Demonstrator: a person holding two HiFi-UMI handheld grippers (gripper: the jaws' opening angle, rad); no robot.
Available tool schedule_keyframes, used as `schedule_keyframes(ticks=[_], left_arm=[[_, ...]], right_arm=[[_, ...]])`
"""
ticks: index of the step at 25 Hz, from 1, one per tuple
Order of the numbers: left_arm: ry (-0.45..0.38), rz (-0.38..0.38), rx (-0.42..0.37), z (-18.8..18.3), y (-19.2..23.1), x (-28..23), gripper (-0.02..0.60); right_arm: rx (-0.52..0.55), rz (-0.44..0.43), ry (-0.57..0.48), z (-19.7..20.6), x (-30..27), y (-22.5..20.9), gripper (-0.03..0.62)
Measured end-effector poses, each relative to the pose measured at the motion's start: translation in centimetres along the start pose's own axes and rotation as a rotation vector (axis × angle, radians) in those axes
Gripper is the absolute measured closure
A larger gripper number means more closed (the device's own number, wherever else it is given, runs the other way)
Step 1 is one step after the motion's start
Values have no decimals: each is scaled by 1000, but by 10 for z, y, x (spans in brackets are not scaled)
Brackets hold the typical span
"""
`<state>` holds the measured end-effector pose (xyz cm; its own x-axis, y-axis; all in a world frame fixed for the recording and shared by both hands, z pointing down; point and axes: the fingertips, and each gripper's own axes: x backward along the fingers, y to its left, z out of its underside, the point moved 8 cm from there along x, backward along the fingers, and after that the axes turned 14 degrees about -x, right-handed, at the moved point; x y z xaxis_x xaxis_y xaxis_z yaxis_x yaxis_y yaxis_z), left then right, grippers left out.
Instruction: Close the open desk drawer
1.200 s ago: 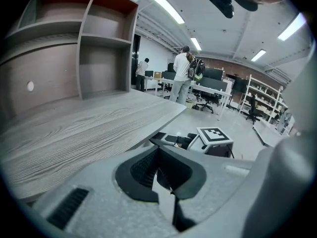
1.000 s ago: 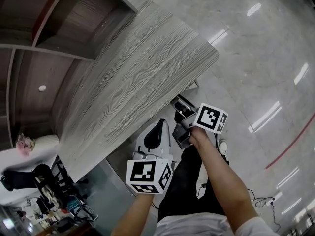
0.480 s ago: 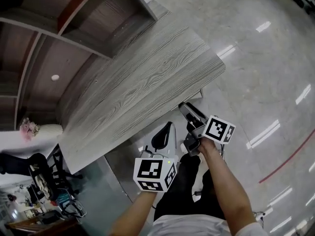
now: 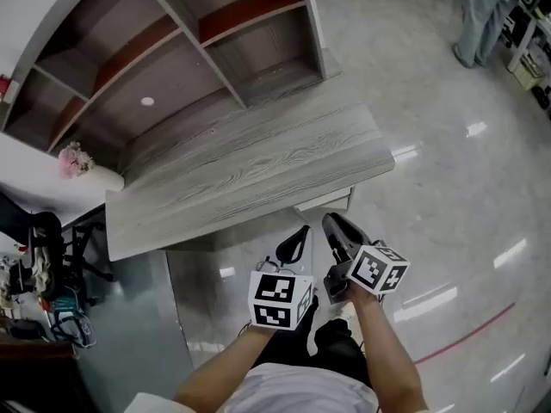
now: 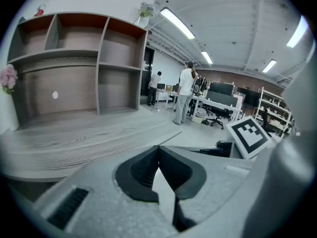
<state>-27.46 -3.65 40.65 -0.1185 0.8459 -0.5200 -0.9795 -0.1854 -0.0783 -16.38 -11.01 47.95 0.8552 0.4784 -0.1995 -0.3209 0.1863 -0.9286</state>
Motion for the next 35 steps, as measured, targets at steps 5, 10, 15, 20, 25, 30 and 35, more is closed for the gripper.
schedule_keyframes(ticks=[5, 10, 15, 20, 25, 30, 35], left_arm=[[-9, -70, 38, -11, -4, 32, 577], [-62, -146, 93, -28, -4, 55, 578], [-75, -176, 83, -33, -7, 84, 578], [-118, -209, 74, -44, -16, 108, 578], [-143, -220, 98, -45, -19, 125, 578], [-166, -224, 93, -50, -24, 129, 578], [-183, -229, 80, -59, -30, 130, 578]], right_arm=[[197, 9, 54, 0, 24, 56, 556], [383, -19, 95, -3, 41, 105, 569], [494, -25, 109, 13, 59, 138, 582], [627, -29, 139, 17, 72, 167, 592], [657, -25, 144, 23, 80, 177, 594], [692, -33, 138, 19, 84, 185, 594], [722, -35, 140, 16, 88, 189, 594]])
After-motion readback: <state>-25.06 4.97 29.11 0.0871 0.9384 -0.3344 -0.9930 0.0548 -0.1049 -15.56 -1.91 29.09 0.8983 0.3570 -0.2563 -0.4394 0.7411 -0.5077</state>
